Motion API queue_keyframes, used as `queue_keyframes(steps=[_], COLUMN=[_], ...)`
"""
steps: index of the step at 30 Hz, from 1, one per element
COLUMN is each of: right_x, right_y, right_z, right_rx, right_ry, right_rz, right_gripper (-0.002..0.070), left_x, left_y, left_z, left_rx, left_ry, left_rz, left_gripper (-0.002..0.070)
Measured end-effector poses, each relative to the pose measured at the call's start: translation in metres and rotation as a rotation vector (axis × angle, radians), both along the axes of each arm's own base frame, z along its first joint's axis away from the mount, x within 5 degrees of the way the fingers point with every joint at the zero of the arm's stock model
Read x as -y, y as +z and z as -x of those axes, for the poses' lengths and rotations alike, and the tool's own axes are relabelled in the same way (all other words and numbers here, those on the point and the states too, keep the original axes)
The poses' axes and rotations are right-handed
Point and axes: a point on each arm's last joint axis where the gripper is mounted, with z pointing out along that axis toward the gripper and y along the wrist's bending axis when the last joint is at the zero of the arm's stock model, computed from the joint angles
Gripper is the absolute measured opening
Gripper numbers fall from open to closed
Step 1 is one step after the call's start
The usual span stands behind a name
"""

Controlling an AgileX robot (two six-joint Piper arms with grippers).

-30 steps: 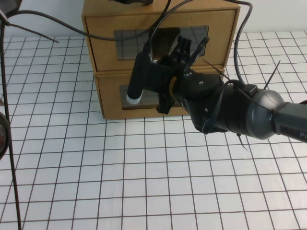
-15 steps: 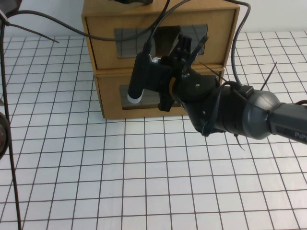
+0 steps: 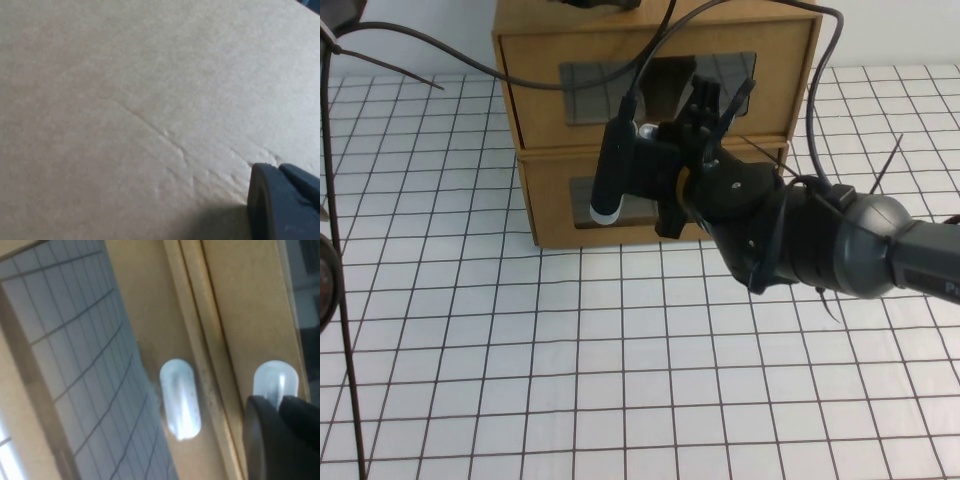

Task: Open the shoe box
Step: 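Pull the top drawer of the cardboard box fully open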

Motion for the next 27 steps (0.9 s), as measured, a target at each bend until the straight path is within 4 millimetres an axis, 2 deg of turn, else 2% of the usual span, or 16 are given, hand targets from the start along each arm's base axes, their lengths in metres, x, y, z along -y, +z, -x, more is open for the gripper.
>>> queue_keyframes(steps=[11, 20, 27], right_x=[0.016, 0.036, 0.036], right_y=[0.008, 0.008, 0.008], right_z=[0.034, 0.062, 0.096], right_rx=[-0.045, -0.077, -0.084], right_ry=[0.054, 0.078, 0.090], right_rz=[-0.014, 0.003, 0.006], right_gripper=[0.0014, 0.0014, 0.0013], left_x=[0.000, 0.000, 0.000], left_y=[0.000, 0.000, 0.000], left_z=[0.000, 0.000, 0.000], left_rx=[-0.012, -0.019, -0.024], left_ry=[0.009, 0.014, 0.017], left_rz=[0.007, 0.013, 0.015], left_gripper=[-0.0002, -0.0002, -0.0002])
